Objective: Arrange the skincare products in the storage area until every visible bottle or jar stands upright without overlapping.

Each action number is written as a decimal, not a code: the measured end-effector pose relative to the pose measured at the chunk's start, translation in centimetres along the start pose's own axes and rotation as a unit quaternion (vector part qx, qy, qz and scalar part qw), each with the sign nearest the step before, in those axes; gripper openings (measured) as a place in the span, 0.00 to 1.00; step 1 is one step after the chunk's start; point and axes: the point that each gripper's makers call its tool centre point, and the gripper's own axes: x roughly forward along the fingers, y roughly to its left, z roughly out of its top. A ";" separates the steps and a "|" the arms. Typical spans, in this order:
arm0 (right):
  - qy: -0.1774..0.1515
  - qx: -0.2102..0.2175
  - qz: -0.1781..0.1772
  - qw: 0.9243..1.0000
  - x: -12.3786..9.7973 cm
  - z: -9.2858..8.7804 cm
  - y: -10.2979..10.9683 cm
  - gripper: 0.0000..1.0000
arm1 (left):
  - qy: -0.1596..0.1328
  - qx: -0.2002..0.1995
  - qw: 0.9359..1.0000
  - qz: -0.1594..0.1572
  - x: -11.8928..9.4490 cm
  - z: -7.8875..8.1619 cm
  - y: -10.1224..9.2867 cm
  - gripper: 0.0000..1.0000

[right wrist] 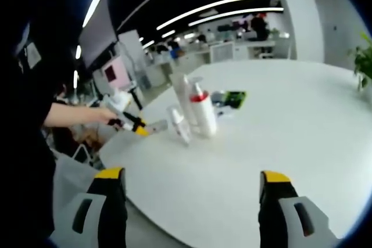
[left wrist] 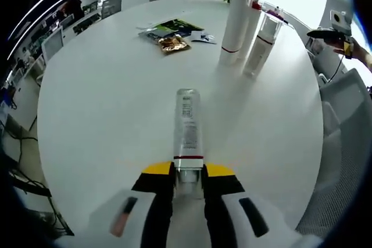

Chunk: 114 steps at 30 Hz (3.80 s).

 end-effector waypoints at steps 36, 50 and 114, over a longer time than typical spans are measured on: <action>-0.024 -0.032 0.031 0.999 -0.5 1.9 2.6 0.93 | -0.076 -0.008 0.997 -0.026 -10.4 6.9 -4.7 0.16; -0.046 -0.046 0.041 0.997 -1.7 2.9 3.8 0.93 | -0.103 0.032 0.993 -0.040 -15.6 10.9 -9.0 0.16; 0.053 -0.343 0.340 0.874 1.3 7.0 19.0 0.43 | 0.042 0.193 0.962 -0.190 -18.6 10.9 -23.9 0.17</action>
